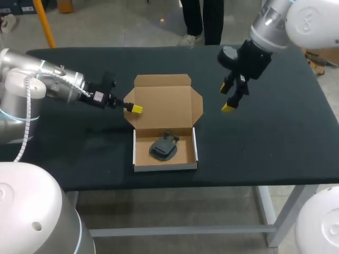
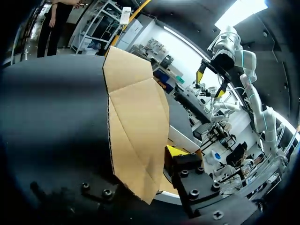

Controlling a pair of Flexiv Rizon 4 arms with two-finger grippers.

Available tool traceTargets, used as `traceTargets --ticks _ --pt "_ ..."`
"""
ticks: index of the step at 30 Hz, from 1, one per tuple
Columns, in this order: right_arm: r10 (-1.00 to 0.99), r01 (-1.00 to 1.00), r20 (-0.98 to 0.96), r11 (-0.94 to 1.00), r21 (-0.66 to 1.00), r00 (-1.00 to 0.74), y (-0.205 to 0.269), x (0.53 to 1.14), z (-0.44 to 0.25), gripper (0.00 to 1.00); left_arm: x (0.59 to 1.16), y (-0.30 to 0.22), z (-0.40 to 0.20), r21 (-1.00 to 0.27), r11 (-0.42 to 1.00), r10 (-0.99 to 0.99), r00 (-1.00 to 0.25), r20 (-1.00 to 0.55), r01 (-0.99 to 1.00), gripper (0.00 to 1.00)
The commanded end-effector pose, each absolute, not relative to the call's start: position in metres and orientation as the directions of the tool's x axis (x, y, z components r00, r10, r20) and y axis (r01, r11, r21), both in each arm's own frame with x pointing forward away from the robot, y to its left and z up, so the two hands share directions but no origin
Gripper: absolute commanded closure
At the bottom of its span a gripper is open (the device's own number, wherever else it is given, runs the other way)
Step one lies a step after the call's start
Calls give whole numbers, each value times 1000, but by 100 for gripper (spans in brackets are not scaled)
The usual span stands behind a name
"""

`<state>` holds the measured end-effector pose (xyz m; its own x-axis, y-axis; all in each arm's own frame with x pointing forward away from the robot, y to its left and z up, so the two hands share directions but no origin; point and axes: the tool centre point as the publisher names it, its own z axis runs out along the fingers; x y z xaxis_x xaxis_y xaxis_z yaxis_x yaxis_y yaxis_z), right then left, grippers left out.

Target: Assemble the packaging by folding the flat box into shape, placing the metal phone stand inside, and closing the box properly

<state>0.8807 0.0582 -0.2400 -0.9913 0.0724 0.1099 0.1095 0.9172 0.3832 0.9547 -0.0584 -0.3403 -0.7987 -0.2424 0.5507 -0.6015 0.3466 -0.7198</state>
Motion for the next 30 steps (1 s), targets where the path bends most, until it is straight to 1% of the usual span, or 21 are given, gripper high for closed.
traceTargets --ticks 1,6,23,30 --pt "69 108 116 921 375 -991 61 882 -238 0 955 -57 -341 -733 335 -219 -805 551 -592 60" --pt "67 106 119 923 370 -991 63 882 -238 0 955 -58 -340 -748 324 -201 -815 544 -579 66" --pt "69 110 126 928 357 -990 67 882 -239 0 955 -65 -334 -785 304 -152 -841 519 -540 72" --pt "70 111 129 929 352 -989 67 881 -239 0 956 -67 -334 -793 296 -150 -846 512 -532 80"
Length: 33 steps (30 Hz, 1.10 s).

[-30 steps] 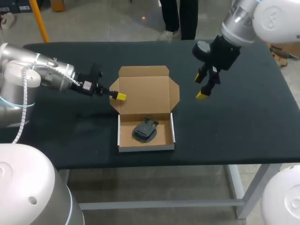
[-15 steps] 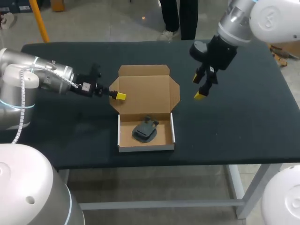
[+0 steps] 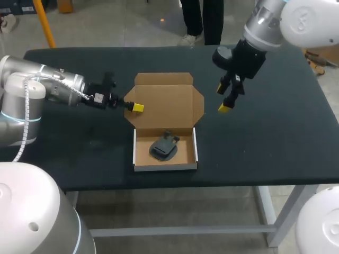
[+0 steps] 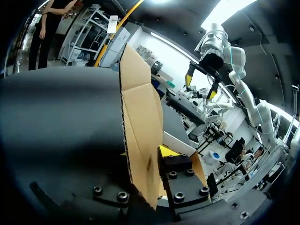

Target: Assemble the packaging by folding the flat box into shape, placing the metal phone stand inside, and closing the box properly

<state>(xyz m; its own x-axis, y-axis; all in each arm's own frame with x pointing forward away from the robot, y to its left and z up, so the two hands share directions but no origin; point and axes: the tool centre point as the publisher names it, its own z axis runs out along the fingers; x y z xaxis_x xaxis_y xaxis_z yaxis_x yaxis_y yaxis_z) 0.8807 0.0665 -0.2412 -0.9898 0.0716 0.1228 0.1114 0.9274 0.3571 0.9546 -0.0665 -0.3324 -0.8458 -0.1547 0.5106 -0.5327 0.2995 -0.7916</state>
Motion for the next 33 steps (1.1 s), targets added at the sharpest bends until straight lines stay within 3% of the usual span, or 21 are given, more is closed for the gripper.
traceTargets --ticks 1,5,9,33 --pt "70 111 129 930 351 -989 67 881 -240 0 956 -67 -334 -796 293 -148 -847 511 -531 81" --pt "68 110 131 931 349 -989 68 881 -240 0 955 -67 -334 -801 288 -143 -851 505 -524 85" --pt "68 110 132 931 348 -989 68 881 -240 0 954 -67 -333 -810 285 -138 -859 493 -512 100" --pt "57 93 114 936 340 -992 71 881 -231 0 943 -63 -328 -864 285 -89 -909 407 -414 100"
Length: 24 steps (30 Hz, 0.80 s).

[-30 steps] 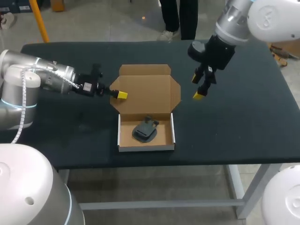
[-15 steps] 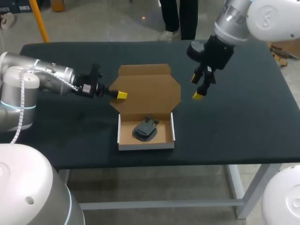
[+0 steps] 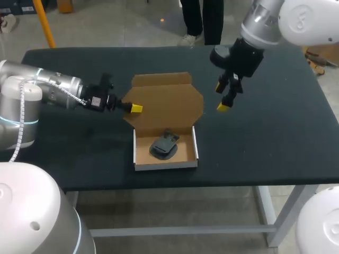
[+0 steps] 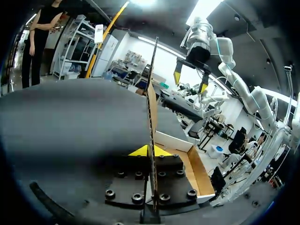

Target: Assemble the packaging by folding the flat box into shape, placing the metal phone stand inside, and closing the box properly

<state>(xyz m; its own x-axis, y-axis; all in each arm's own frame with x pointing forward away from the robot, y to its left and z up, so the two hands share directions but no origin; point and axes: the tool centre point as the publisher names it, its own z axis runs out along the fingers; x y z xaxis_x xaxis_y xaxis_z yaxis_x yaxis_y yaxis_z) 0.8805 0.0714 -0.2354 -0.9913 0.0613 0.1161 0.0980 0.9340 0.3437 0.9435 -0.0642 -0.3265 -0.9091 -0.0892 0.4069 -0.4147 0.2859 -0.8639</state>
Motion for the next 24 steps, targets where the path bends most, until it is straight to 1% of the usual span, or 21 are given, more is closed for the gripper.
traceTargets --ticks 1,13,24 --pt "55 90 110 936 340 -992 71 882 -229 0 943 -63 -328 -864 285 -89 -909 407 -414 100" --pt "42 61 64 943 328 -997 75 895 -210 0 943 -63 -328 -864 285 -89 -909 407 -414 100" --pt "32 50 62 947 319 -998 79 900 -205 0 926 -60 -320 -910 299 -131 -957 259 -287 100"
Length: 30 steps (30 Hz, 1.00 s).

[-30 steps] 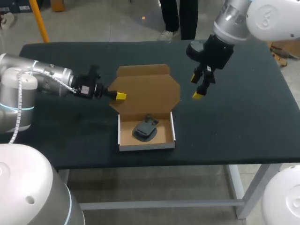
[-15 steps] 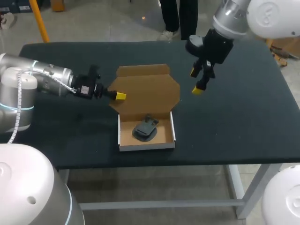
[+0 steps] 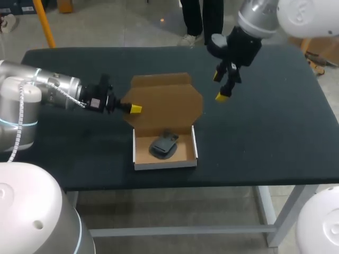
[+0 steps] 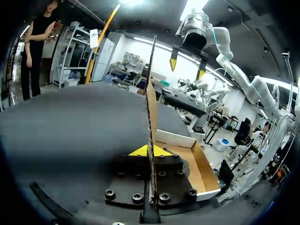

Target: Assemble the packaging by folding the flat box into shape, placing the metal phone stand inside, and closing the box properly

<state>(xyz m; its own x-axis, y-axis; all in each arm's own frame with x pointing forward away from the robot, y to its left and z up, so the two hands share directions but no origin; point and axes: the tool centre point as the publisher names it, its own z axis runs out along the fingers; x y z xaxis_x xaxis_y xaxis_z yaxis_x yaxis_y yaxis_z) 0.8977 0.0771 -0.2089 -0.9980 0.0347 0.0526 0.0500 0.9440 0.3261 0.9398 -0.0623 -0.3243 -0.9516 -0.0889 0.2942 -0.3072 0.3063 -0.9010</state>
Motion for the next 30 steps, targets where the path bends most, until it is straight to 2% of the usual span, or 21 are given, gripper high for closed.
traceTargets --ticks 1,30 --pt "31 49 62 947 318 -998 79 900 -204 0 924 -60 -319 -914 302 -135 -961 240 -270 100" --pt "36 57 73 950 306 -997 80 897 -204 0 916 -65 -324 -953 297 -57 -995 -77 56 100"
